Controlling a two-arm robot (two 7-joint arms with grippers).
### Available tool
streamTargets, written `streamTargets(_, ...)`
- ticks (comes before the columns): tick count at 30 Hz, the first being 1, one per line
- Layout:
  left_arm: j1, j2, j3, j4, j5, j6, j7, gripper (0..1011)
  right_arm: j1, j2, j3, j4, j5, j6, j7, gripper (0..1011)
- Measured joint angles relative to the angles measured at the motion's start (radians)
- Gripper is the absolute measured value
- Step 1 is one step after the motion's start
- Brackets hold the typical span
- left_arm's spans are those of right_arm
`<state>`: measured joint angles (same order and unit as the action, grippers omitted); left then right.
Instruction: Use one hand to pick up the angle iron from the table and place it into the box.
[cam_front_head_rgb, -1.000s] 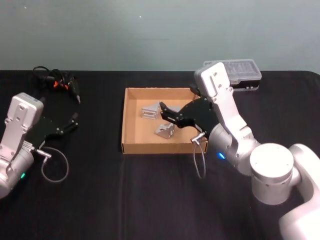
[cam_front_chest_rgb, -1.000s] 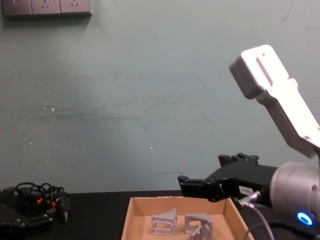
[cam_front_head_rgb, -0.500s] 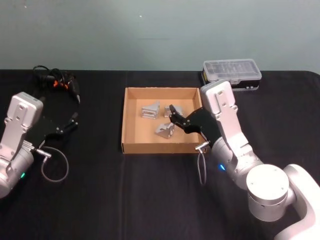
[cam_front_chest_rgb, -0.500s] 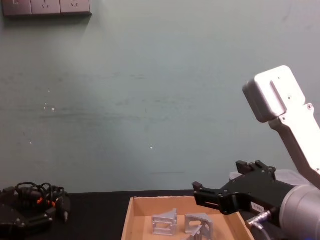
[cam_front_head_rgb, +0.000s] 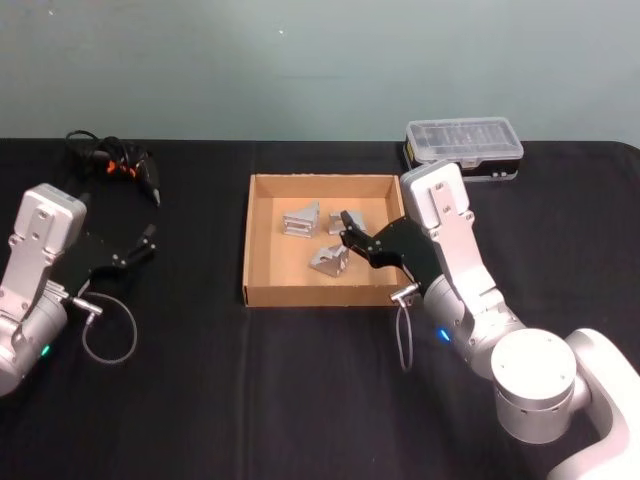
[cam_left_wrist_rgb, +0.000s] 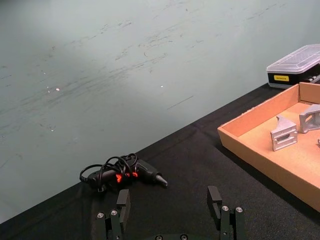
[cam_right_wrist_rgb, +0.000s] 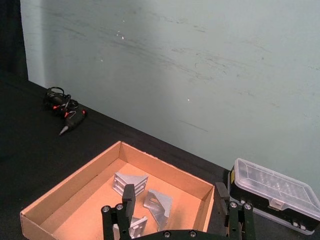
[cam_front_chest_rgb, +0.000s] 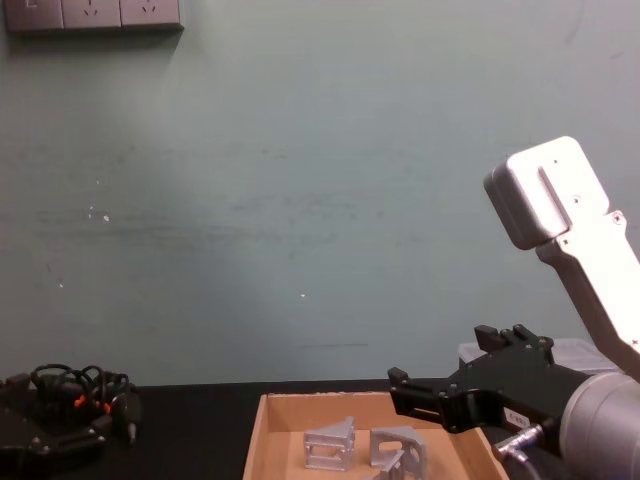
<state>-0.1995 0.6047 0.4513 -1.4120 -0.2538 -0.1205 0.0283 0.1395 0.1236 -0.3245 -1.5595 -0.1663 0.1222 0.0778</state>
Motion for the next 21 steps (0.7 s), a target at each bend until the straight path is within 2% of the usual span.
streamTargets(21,0.0,0.0,0.0,0.0,0.0,0.0,0.0,1012,0.0,0.001,-0.002,-0.001,0.003,-0.005,0.001,1003)
